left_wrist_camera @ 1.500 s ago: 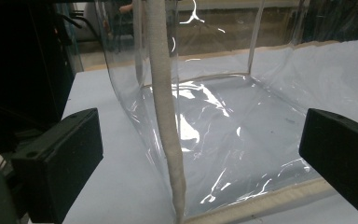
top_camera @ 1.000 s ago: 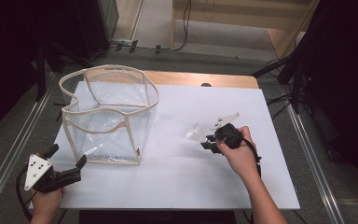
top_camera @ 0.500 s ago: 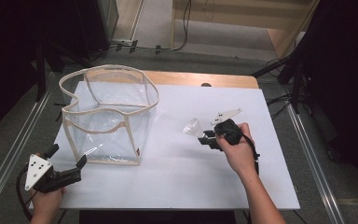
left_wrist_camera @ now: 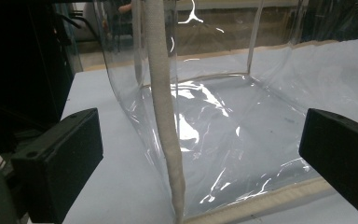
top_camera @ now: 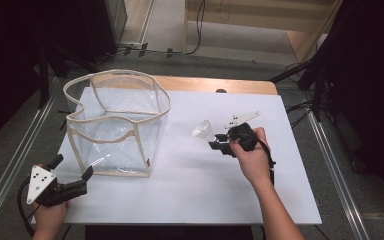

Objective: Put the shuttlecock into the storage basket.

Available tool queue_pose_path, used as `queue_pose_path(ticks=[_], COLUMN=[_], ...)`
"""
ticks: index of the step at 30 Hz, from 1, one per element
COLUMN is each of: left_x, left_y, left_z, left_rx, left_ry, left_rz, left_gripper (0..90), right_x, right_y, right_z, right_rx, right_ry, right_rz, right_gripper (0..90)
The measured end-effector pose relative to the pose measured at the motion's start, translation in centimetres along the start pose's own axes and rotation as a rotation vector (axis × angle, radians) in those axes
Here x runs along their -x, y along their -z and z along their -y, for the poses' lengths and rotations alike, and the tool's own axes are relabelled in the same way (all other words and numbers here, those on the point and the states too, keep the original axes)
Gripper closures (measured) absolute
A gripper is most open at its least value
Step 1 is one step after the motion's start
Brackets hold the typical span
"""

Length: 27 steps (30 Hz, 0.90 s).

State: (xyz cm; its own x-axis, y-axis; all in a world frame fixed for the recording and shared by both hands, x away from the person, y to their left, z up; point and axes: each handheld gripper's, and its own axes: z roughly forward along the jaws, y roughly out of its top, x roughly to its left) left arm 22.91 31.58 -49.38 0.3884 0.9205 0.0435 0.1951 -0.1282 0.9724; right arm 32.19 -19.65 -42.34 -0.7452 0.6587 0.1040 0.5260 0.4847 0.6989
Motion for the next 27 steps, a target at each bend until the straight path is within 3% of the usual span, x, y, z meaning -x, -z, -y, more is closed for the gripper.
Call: queue_pose_path(ticks=[27], left_x=[0.0], left_y=[0.0], left_z=[0.0], left_rx=[0.000], left_ry=[-0.001], left_rz=[0.001], left_gripper=[0.0], right_x=[0.0], right_y=[2.0], right_z=[-2.3], right_rx=[0.155], right_ry=[-0.015], right_rz=[0.013], right_gripper=[61.7])
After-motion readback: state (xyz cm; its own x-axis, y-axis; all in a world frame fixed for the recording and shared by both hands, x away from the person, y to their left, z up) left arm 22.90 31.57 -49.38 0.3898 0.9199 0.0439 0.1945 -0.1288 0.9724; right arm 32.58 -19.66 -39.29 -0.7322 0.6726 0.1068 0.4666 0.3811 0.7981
